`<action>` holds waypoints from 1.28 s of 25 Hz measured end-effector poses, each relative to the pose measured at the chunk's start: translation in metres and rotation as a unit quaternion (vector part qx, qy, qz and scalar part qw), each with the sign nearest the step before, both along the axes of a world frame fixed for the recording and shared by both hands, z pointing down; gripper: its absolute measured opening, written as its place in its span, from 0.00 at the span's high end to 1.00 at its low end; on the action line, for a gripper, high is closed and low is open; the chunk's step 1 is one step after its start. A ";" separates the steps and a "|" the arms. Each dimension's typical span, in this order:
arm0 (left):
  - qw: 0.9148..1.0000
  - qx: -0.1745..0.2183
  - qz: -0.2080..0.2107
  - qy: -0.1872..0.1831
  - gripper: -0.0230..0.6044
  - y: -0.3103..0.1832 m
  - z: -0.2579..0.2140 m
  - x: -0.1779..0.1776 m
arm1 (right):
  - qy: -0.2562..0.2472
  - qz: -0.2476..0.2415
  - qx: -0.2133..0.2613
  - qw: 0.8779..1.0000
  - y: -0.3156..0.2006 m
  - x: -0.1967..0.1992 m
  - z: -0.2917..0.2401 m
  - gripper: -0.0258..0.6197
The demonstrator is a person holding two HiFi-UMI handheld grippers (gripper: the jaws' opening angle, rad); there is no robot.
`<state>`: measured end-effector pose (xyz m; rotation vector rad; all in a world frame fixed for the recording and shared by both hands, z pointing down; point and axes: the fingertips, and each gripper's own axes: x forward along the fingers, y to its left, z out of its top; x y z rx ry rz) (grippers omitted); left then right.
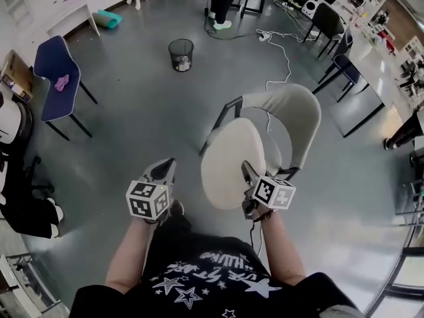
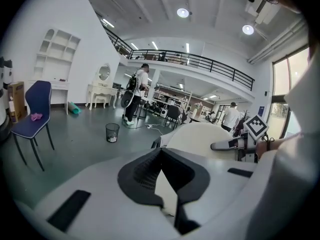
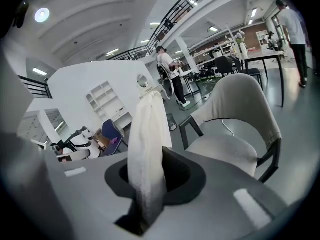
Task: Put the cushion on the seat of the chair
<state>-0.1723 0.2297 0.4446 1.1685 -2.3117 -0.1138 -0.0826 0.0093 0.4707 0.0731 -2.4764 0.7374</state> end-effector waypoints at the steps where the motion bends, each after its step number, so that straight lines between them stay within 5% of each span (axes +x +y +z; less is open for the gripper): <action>1: 1.000 0.001 0.006 0.001 0.95 0.002 0.000 -0.012 | -0.001 0.008 0.000 1.000 0.003 -0.010 -0.001 0.87; 9: 0.997 0.004 0.072 0.011 0.95 -0.009 0.007 -0.089 | 0.003 0.080 0.005 0.997 0.003 -0.058 -0.001 0.87; 18: 0.985 0.004 0.169 0.035 0.95 -0.058 0.028 -0.118 | 0.040 0.185 0.010 0.982 -0.020 -0.045 0.013 0.87; 32: 0.962 -0.014 0.269 0.053 0.95 -0.142 0.037 -0.091 | 0.051 0.275 -0.013 0.960 -0.062 0.010 0.019 0.87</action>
